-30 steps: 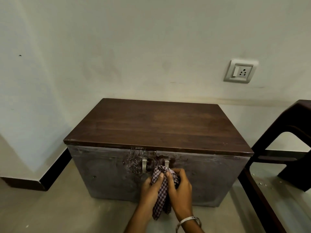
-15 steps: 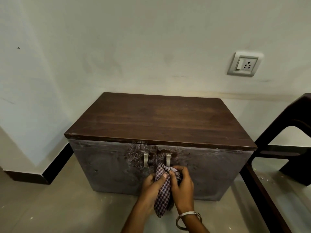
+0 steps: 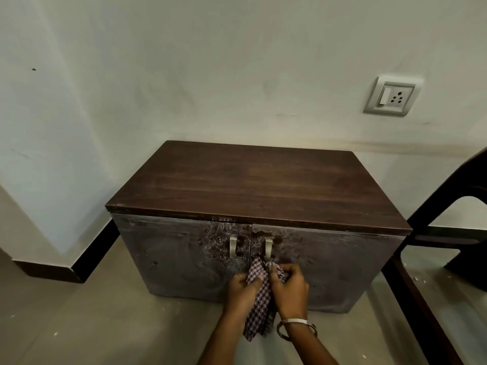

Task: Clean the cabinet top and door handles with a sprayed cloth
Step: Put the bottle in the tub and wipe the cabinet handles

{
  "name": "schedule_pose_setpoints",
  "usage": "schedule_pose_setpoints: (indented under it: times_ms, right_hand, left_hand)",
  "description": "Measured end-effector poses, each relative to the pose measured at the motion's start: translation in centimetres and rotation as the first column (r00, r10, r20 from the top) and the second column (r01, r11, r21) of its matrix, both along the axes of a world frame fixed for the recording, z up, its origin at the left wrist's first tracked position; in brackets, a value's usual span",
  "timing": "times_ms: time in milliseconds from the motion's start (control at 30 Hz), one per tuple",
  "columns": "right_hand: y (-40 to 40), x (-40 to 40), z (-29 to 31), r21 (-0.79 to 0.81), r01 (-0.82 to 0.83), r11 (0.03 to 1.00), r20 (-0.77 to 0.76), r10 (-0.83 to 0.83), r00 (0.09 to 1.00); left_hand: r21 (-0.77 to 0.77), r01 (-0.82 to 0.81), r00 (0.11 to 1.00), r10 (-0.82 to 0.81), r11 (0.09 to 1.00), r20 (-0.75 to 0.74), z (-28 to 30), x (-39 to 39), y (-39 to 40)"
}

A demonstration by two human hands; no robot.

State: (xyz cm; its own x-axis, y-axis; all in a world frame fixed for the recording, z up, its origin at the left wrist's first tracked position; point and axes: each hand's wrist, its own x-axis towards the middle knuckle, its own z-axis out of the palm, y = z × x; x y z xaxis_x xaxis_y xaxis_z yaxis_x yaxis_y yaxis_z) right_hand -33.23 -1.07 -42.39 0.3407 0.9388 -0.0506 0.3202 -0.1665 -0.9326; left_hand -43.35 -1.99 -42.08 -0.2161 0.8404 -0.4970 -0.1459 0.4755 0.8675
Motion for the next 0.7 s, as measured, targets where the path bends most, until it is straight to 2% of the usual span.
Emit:
schedule_pose_setpoints:
  times_ms: [167,300,433,700]
  right_hand:
    - [-2.1,-1.1,0.0,0.068,-0.013,0.998,-0.022,0.015,1.000]
    - [-3.0,-1.8,0.8,0.137,-0.007,0.991,-0.045,0.014,0.999]
    - [-2.7,-2.5,2.6,0.215,-0.010,0.977,-0.050,0.021,0.999]
    - [-1.8,-4.8,5.3,0.278,-0.100,0.955,0.018,0.099,0.995]
  left_hand:
    - [0.055,-0.045,0.998,0.048,0.997,-0.047,0.5,-0.6,-1.2]
    - [0.144,-0.020,0.997,0.031,0.989,-0.076,1.3,-1.2,-2.1]
    - [0.244,-0.041,0.997,0.056,0.969,-0.054,2.6,-1.7,-2.0]
    - [0.342,-0.209,0.973,0.229,0.916,-0.020,4.0,-3.4,-1.3]
